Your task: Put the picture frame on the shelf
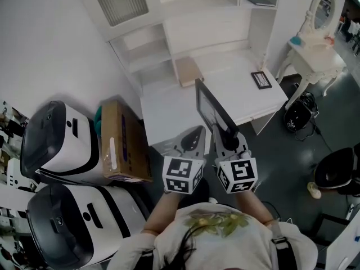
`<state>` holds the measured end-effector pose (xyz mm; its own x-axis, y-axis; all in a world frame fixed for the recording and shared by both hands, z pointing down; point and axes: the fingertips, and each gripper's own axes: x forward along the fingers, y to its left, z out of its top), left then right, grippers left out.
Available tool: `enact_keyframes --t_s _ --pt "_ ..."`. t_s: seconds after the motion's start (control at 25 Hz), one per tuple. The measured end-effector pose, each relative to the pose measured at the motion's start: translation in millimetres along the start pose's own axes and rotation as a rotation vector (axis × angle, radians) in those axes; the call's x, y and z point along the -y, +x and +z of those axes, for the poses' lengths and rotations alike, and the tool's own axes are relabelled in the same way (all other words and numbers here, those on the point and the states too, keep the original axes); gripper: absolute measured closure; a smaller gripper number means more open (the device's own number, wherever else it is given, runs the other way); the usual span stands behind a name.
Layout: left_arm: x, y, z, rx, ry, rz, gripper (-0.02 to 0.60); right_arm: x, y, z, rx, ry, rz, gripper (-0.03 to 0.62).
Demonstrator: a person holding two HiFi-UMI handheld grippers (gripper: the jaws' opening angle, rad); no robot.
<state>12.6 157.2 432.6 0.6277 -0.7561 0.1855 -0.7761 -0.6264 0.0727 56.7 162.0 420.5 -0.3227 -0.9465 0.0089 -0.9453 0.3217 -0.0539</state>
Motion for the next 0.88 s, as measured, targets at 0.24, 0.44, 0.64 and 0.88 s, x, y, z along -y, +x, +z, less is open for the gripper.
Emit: enact_keyframes --t_s 0.24,0.44,0.64,0.88 --pt "-45.7 44.7 35.7 0.043 0.020 -0.007 0.554 17.5 64.4 28.7 0.046 -0.034 -0.008 0.559" --pt "-85.4 77.9 49.6 0.046 0.037 -0.021 0.554 26.5 117.1 41.4 0.068 -0.040 -0.019 0.559" --pt "-122.4 108.2 59.5 0.038 0.041 -0.040 0.554 38.9 167.0 51.3 0.067 -0.039 -0.038 0.559" --pt "-161.3 131.0 74.1 0.046 0.045 -0.042 0.554 50.9 207.8 72.6 0.102 -0.027 -0.083 0.559"
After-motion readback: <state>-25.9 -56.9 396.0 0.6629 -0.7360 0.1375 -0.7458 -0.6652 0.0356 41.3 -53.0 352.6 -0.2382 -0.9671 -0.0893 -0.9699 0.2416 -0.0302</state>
